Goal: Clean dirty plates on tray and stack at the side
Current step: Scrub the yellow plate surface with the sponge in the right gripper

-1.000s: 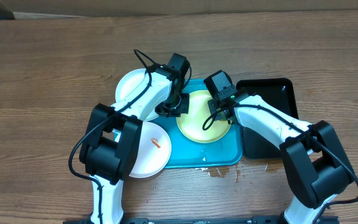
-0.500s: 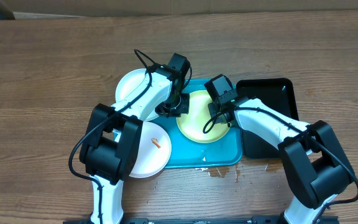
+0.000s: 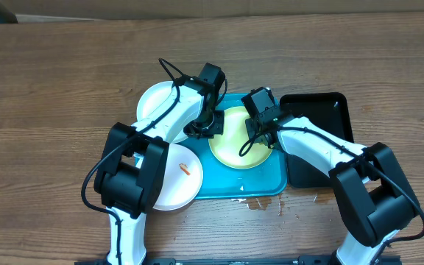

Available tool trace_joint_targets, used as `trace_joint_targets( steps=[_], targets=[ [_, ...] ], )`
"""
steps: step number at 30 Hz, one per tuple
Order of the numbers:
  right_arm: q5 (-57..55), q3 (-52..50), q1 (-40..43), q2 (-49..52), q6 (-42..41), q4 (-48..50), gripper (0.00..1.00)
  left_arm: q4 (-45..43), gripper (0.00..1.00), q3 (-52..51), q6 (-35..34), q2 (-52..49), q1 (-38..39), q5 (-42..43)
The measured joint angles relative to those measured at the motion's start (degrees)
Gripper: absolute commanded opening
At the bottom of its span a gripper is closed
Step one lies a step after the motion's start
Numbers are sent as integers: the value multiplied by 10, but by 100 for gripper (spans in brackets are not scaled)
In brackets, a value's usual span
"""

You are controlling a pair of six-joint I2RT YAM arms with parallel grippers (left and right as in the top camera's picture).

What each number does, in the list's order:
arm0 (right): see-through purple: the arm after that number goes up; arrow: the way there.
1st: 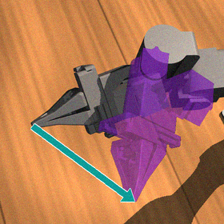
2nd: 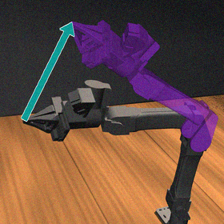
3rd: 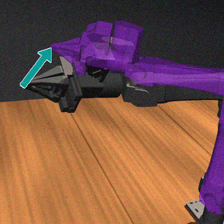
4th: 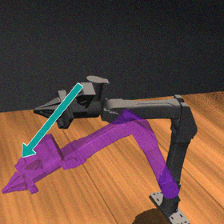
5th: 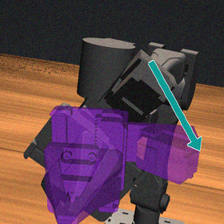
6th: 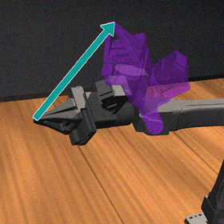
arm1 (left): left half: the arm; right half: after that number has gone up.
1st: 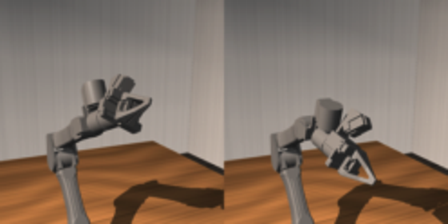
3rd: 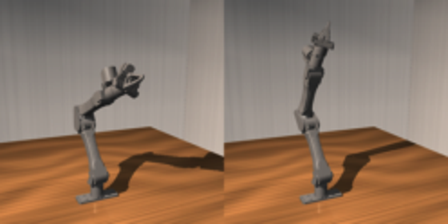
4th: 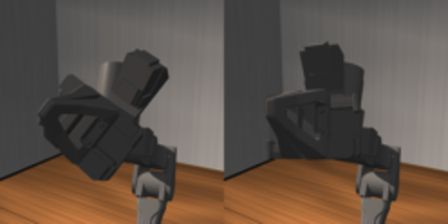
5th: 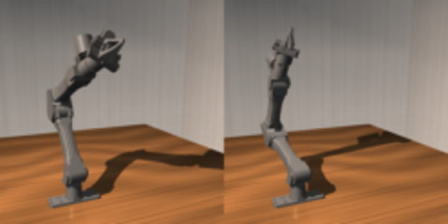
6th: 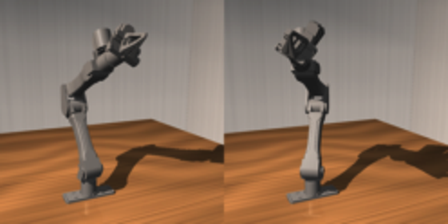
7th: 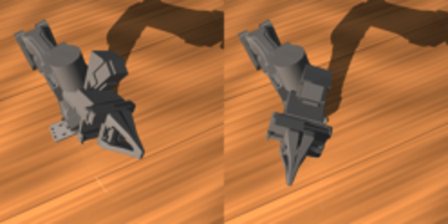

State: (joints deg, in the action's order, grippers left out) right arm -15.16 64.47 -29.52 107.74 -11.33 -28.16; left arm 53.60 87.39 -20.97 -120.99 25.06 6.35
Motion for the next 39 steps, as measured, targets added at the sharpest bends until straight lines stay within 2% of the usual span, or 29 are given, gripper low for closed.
trace_joint_targets(
  steps=[7,9,12,14,17,22,39],
  targets=[
    [-3,11,0,0,0,-26,29,0,4,0,-1,0,0,0],
    [-3,11,0,0,0,-27,34,0,4,0,-1,0,0,0],
    [-2,11,-1,0,-2,-27,34,0,4,0,-1,0,0,0],
    [-2,11,-2,0,-2,-28,32,0,4,0,-1,0,0,0],
    [-4,11,-2,0,-3,-28,18,0,4,0,-1,0,0,0],
    [-10,11,-1,0,-5,-33,5,0,4,0,-1,0,0,0],
    [29,-27,3,-1,3,40,4,0,4,0,-1,0,0,0]
  ],
)
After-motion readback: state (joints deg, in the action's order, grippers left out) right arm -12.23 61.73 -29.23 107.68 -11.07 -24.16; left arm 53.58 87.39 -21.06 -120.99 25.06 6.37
